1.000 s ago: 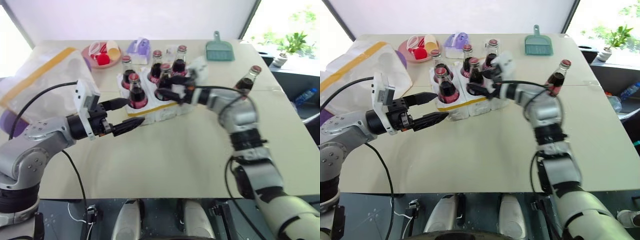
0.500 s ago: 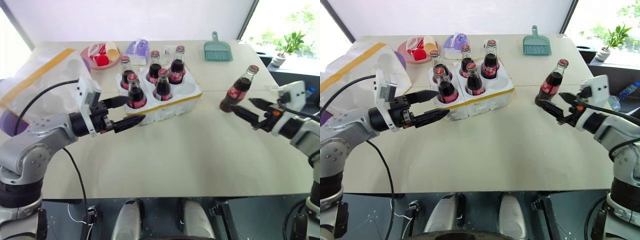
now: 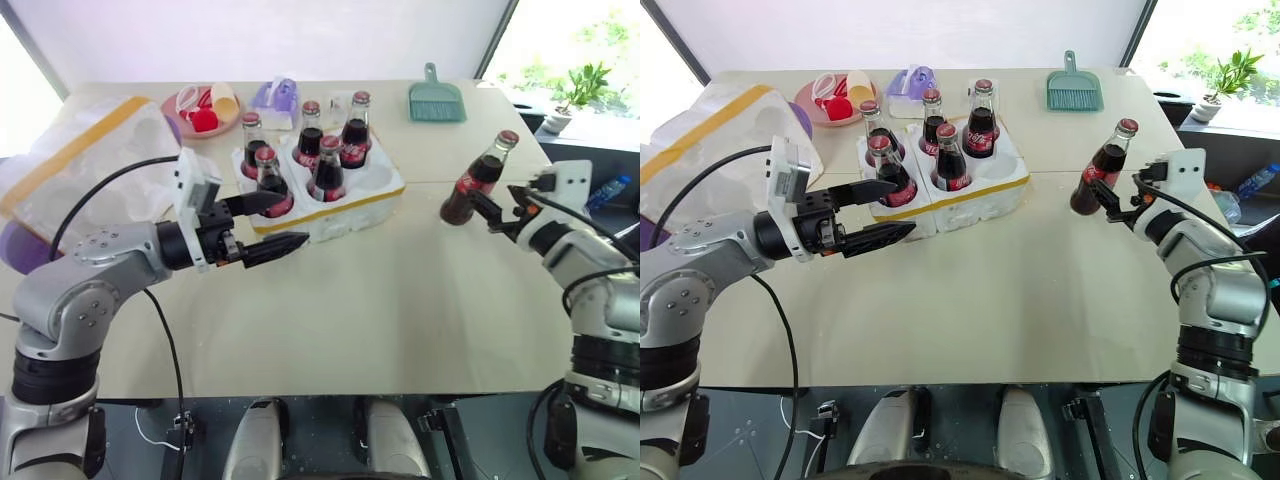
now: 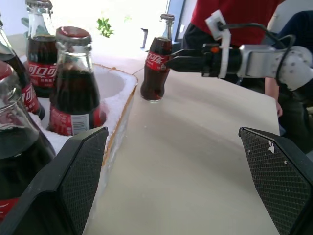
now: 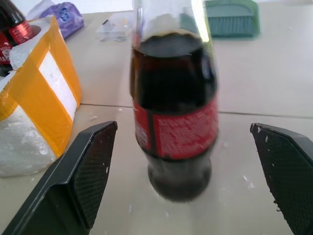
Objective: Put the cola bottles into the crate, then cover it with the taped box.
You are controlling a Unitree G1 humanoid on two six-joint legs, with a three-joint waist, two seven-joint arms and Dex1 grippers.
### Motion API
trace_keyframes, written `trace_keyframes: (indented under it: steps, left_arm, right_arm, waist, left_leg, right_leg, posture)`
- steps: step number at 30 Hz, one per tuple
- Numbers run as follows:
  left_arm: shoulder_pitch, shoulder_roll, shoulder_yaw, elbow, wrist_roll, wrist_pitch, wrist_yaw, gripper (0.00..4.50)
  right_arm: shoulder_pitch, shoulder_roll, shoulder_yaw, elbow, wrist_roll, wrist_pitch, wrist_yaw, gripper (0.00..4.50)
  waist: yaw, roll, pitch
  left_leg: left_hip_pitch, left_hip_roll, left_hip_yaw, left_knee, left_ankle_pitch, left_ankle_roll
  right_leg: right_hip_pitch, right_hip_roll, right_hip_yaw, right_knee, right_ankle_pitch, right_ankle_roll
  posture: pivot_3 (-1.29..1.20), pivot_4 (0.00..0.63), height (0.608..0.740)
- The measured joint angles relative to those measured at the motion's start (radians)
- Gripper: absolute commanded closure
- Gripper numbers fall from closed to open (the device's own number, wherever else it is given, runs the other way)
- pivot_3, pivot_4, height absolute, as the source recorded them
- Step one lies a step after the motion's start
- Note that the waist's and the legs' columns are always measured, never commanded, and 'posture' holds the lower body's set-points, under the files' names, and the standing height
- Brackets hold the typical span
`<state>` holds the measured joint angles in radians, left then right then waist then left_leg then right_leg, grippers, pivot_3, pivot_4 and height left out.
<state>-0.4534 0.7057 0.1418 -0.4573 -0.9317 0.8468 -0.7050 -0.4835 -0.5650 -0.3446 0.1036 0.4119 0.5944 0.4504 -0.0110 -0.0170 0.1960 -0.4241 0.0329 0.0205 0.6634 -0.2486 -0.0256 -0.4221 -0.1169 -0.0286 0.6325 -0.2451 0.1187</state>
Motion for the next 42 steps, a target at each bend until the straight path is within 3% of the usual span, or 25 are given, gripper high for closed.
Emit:
trace_keyframes:
  steps: [14,17,18,26,33,36,42]
  left_arm:
    - [-0.001,-0.013,-0.019,-0.03,-0.026,0.002,0.009,0.0]
    - [-0.001,-0.013,-0.02,-0.03,-0.029,0.002,0.007,0.0]
    - [0.0,-0.012,-0.02,-0.031,-0.032,0.002,0.005,0.0]
    - [0.021,0.006,-0.015,-0.038,-0.041,0.011,-0.002,0.0]
    - [0.031,0.013,-0.008,-0.04,-0.041,0.011,-0.001,0.0]
    - [0.03,0.01,-0.008,-0.04,-0.04,0.01,0.0,0.0]
    - [0.029,0.007,-0.008,-0.039,-0.037,-0.001,0.002,0.0]
  right_arm:
    - [-0.225,0.037,0.091,0.448,-0.088,-0.241,0.052,0.03]
    - [-0.235,0.039,0.095,0.48,-0.096,-0.289,0.068,1.4]
    - [-0.234,0.042,0.099,0.479,-0.096,-0.295,0.076,1.68]
    - [-0.195,0.04,0.095,0.326,-0.051,-0.24,0.116,1.63]
    - [-0.447,0.009,0.087,0.088,0.126,-0.068,0.206,1.63]
    - [-0.52,0.048,0.136,0.049,0.15,-0.041,0.233,1.63]
    - [-0.506,0.193,0.307,0.106,0.074,-0.044,0.23,1.63]
  waist:
    - [-0.001,0.0,0.0]
    - [-0.001,0.0,0.0]
    - [-0.002,0.0,0.0]
    - [-0.003,0.003,0.002]
    - [-0.005,0.007,0.004]
    - [-0.003,0.004,0.002]
    - [0.002,0.003,0.002]
  left_leg:
    - [0.0,0.0,0.0,0.0,0.0,0.0]
    - [0.0,0.0,0.0,0.0,0.0,0.0]
    - [0.0,0.0,0.0,0.0,0.0,0.0]
    - [-0.001,0.0,0.0,0.0,0.0,0.0]
    - [-0.001,0.001,0.0,-0.002,0.0,0.0]
    - [-0.001,0.001,0.0,-0.001,0.0,0.0]
    - [-0.003,0.0,0.0,0.001,0.0,0.0]
  right_leg:
    - [0.0,0.0,0.0,0.0,0.0,0.0]
    - [0.0,0.0,0.0,0.0,0.0,0.0]
    - [0.0,0.0,0.0,0.0,0.0,0.0]
    - [-0.002,0.0,0.0,0.0,0.0,0.0]
    - [-0.003,0.001,0.0,0.001,0.0,0.0]
    - [-0.002,0.001,0.0,0.001,0.0,0.0]
    - [-0.003,0.0,0.0,0.001,0.0,0.0]
  posture:
    - [0.0,0.15,0.736]
    - [0.0,0.15,0.736]
    - [0.0,0.15,0.736]
    - [0.0,0.15,0.736]
    - [0.0,0.15,0.736]
    - [0.0,0.15,0.736]
    - [0.0,0.15,0.736]
